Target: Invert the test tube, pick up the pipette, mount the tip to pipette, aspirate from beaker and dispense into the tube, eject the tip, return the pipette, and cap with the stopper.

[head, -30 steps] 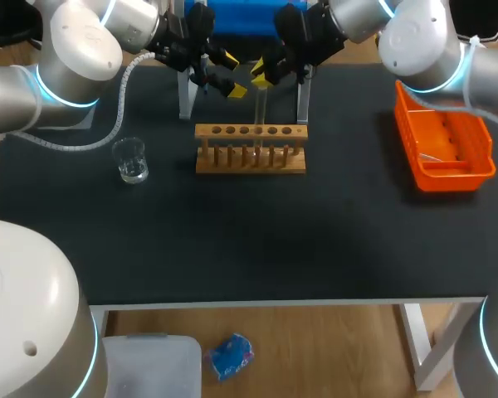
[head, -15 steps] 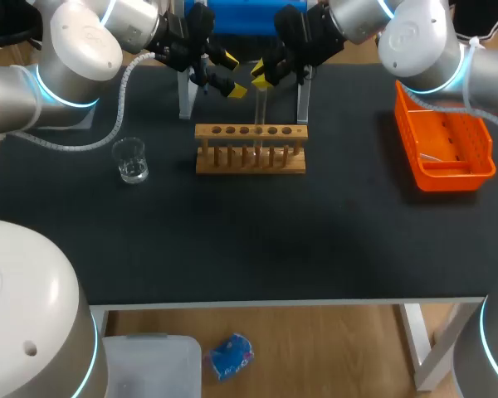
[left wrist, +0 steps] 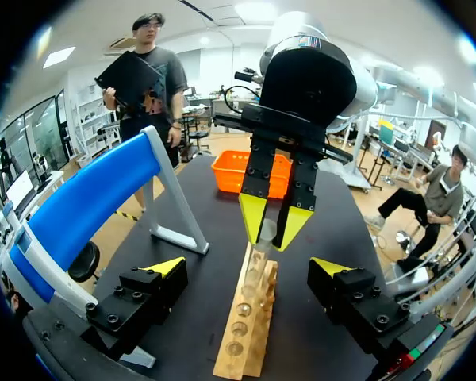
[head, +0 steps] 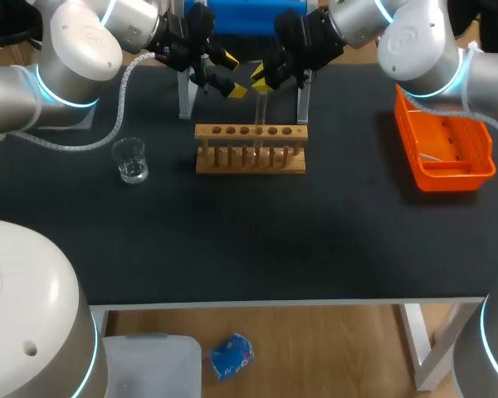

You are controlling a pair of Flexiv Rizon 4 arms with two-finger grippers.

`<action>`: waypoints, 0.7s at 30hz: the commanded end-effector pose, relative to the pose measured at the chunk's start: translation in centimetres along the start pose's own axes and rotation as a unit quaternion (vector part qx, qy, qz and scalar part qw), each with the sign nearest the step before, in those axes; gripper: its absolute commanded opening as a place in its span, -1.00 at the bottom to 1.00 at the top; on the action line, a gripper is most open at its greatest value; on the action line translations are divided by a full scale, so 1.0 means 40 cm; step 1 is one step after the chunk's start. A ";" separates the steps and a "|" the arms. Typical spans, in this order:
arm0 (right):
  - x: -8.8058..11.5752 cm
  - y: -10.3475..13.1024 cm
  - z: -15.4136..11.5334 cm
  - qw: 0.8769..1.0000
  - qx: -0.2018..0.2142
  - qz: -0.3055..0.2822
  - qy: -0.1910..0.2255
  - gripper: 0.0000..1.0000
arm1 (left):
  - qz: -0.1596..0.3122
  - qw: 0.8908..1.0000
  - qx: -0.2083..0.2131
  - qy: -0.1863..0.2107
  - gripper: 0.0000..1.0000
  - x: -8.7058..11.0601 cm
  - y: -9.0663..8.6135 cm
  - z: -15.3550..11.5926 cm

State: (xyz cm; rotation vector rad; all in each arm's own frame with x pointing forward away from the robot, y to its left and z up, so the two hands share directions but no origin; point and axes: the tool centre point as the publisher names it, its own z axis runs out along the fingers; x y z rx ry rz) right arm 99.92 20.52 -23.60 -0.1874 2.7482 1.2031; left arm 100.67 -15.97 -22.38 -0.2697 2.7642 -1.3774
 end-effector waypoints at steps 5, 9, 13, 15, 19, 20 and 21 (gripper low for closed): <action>0.010 -0.019 0.013 1.000 0.001 0.002 -0.001 -1.00 | 0.000 1.000 -0.002 0.002 1.00 -0.002 -0.002 -0.003; 0.015 -0.027 0.017 1.000 -0.001 0.005 -0.006 -1.00 | 0.000 1.000 -0.002 0.002 1.00 -0.002 -0.002 -0.003; 0.020 -0.035 0.024 1.000 -0.004 0.009 -0.010 -1.00 | 0.000 1.000 -0.002 0.002 1.00 -0.002 -0.002 -0.003; 0.020 -0.038 0.027 1.000 -0.005 0.011 -0.012 -1.00 | 0.000 1.000 -0.002 0.002 1.00 -0.002 -0.002 -0.003; 0.021 -0.043 0.031 1.000 -0.006 0.013 -0.013 -1.00 | 0.000 1.000 -0.002 0.002 1.00 -0.002 -0.002 -0.003; 0.021 -0.043 0.031 1.000 -0.006 0.013 -0.013 -1.00 | 0.000 1.000 -0.002 0.002 1.00 -0.002 -0.002 -0.003; 0.020 -0.042 0.030 1.000 -0.007 0.013 -0.013 -1.00 | 0.000 1.000 -0.002 0.002 1.00 -0.002 -0.002 -0.003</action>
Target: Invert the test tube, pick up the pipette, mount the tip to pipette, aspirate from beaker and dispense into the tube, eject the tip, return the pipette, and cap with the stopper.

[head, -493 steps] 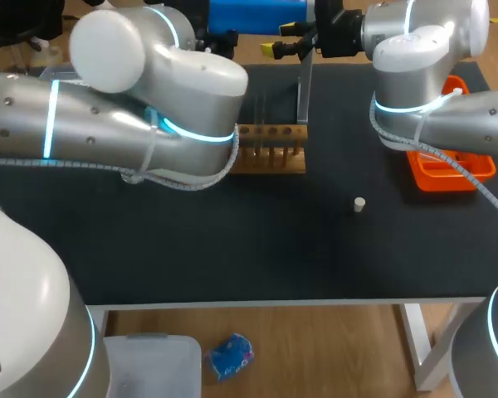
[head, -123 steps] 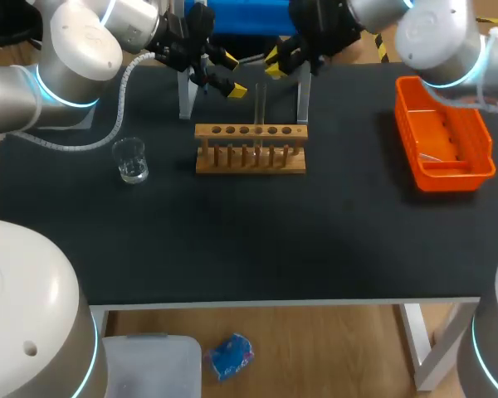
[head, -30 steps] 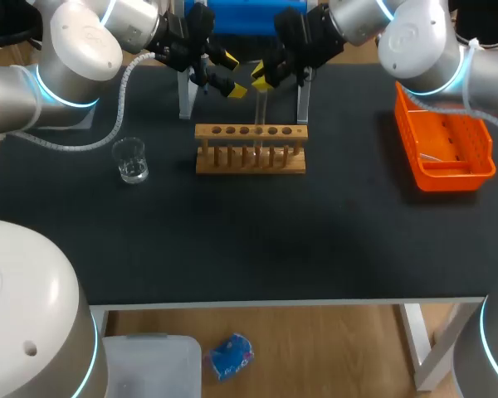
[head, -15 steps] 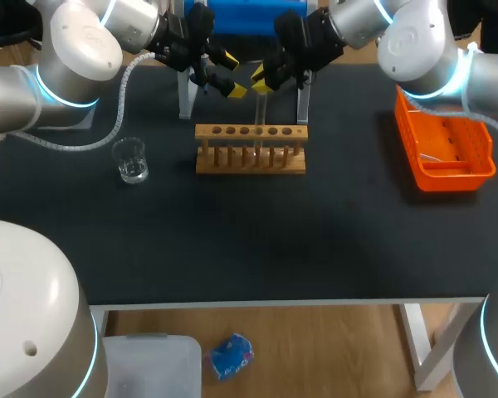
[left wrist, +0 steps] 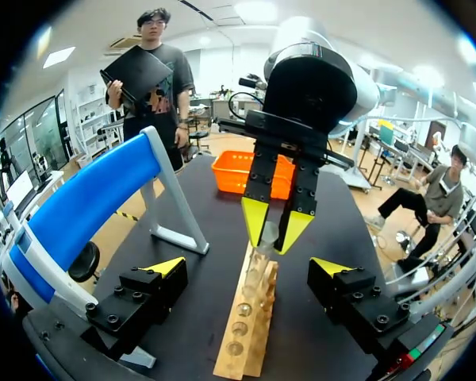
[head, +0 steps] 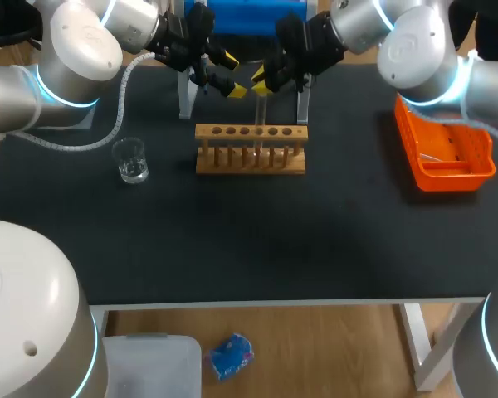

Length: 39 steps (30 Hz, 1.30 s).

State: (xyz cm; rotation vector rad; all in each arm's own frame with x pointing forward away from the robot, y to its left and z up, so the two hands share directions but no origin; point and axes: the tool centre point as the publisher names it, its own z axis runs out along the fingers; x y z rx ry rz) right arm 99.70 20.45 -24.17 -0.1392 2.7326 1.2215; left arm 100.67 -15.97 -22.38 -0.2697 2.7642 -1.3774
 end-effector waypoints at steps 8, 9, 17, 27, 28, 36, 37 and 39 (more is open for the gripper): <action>0.001 -0.020 -0.004 1.000 -0.007 -0.004 -0.011 1.00 | 0.000 1.000 -0.002 0.002 1.00 -0.002 -0.002 -0.003; 0.000 -0.017 -0.006 1.000 -0.008 -0.004 -0.012 1.00 | 0.000 1.000 -0.002 0.002 1.00 -0.002 -0.002 -0.003; 0.004 0.017 -0.041 0.999 -0.028 -0.010 -0.021 1.00 | 0.000 1.000 -0.002 0.002 1.00 -0.002 -0.002 -0.003; 0.019 0.035 -0.072 0.993 -0.114 0.001 -0.018 -0.07 | 0.000 1.000 -0.002 0.002 1.00 -0.002 -0.002 -0.003; 0.020 0.037 -0.073 0.993 -0.121 -0.001 -0.017 -0.28 | 0.000 1.000 -0.002 0.002 1.00 -0.002 -0.002 -0.003; 0.020 0.052 -0.084 0.981 -0.191 -0.001 -0.013 -1.00 | 0.000 1.000 -0.002 0.002 1.00 -0.002 -0.002 -0.003; 0.020 0.053 -0.083 0.980 -0.197 0.000 -0.012 -1.00 | 0.000 1.000 -0.002 0.002 1.00 -0.002 -0.002 -0.003; 0.021 0.054 -0.083 0.979 -0.201 0.001 -0.012 -1.00 | 0.000 1.000 -0.002 0.002 1.00 -0.002 -0.002 -0.003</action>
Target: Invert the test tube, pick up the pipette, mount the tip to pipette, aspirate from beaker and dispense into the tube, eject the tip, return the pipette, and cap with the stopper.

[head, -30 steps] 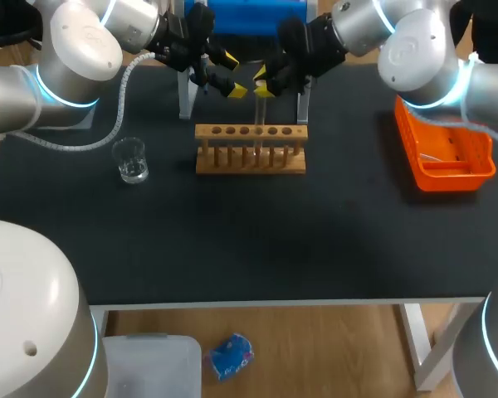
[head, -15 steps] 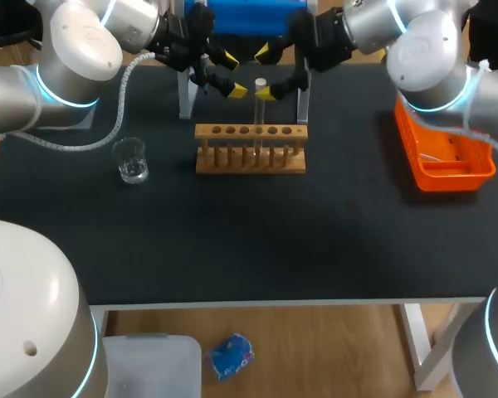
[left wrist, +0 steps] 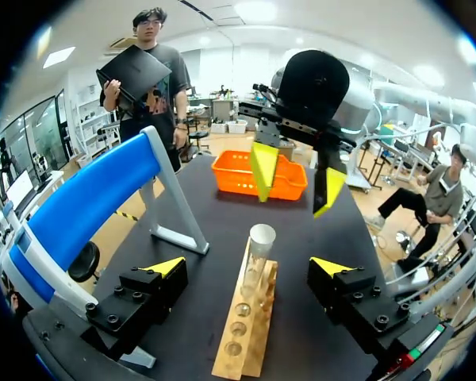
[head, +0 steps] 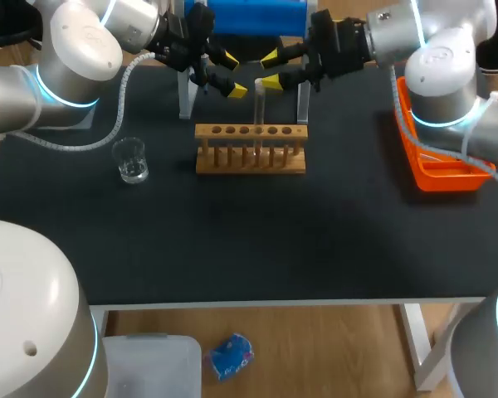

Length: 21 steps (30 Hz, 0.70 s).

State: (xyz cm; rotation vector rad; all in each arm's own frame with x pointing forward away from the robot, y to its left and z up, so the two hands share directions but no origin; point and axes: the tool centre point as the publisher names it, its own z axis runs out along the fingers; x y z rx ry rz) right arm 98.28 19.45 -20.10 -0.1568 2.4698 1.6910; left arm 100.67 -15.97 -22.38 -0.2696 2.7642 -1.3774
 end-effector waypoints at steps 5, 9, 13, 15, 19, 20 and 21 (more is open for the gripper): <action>0.006 -0.011 0.009 0.998 -0.059 0.011 0.005 -1.00 | 0.000 1.000 -0.002 0.002 1.00 -0.002 -0.002 -0.003; 0.008 -0.010 0.014 0.997 -0.079 0.019 0.011 -1.00 | 0.000 1.000 -0.002 0.002 1.00 -0.002 -0.002 -0.003; 0.005 -0.009 0.019 0.995 -0.099 0.028 0.016 -1.00 | 0.000 1.000 -0.002 0.002 1.00 -0.002 -0.002 -0.003; 0.003 -0.008 0.022 0.994 -0.107 0.031 0.017 -1.00 | 0.000 1.000 -0.002 0.002 1.00 -0.002 -0.002 -0.003; -0.003 -0.008 0.030 0.993 -0.115 0.035 0.021 -1.00 | 0.000 1.000 -0.002 0.002 1.00 -0.002 -0.002 -0.003; -0.004 -0.009 0.033 0.993 -0.114 0.035 0.023 -1.00 | 0.000 1.000 -0.002 0.002 1.00 -0.002 -0.002 -0.003; -0.006 -0.009 0.036 0.992 -0.120 0.038 0.026 -1.00 | 0.000 1.000 -0.002 0.002 1.00 -0.002 -0.002 -0.003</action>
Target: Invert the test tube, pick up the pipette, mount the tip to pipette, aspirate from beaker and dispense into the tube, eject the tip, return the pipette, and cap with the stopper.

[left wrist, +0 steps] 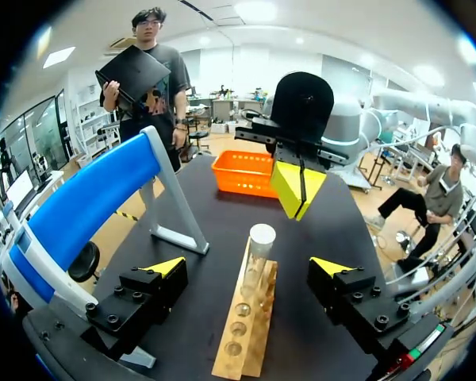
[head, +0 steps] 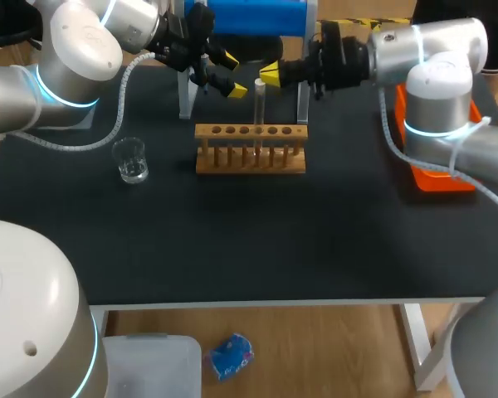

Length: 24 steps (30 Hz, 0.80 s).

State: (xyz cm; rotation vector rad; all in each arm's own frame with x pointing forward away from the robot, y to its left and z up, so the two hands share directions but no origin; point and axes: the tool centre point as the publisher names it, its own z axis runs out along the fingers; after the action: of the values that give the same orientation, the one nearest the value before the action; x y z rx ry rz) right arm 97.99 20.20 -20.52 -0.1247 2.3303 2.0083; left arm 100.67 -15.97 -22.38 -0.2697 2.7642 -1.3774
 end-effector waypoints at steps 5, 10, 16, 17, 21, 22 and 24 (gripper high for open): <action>-0.029 -0.011 0.019 1.000 -0.007 0.004 0.011 -1.00 | 0.000 1.000 -0.002 0.002 1.00 -0.002 -0.002 -0.003; -0.044 -0.019 0.024 1.000 -0.007 0.005 0.011 -1.00 | 0.000 1.000 -0.002 0.002 1.00 -0.002 -0.002 -0.003; -0.056 -0.026 0.030 1.000 -0.008 0.009 0.010 -1.00 | 0.000 1.000 -0.002 0.002 1.00 -0.002 -0.002 -0.003; -0.058 -0.027 0.031 1.000 -0.008 0.010 0.010 -1.00 | 0.000 1.000 -0.002 0.002 1.00 -0.002 -0.002 -0.003; -0.058 -0.034 0.037 1.000 -0.012 0.015 0.011 -1.00 | 0.000 1.000 -0.002 0.002 1.00 -0.002 -0.002 -0.003; -0.058 -0.036 0.039 1.000 -0.013 0.017 0.011 -1.00 | 0.000 1.000 -0.002 0.002 1.00 -0.002 -0.002 -0.003; -0.056 -0.040 0.041 1.000 -0.015 0.020 0.011 -1.00 | 0.000 1.000 -0.002 0.002 1.00 -0.002 -0.002 -0.003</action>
State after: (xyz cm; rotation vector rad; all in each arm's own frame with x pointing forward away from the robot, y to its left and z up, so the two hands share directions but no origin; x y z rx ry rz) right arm 100.13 21.46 -21.73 -0.0978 2.3387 2.0614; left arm 100.67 -15.97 -22.38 -0.2697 2.7642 -1.3774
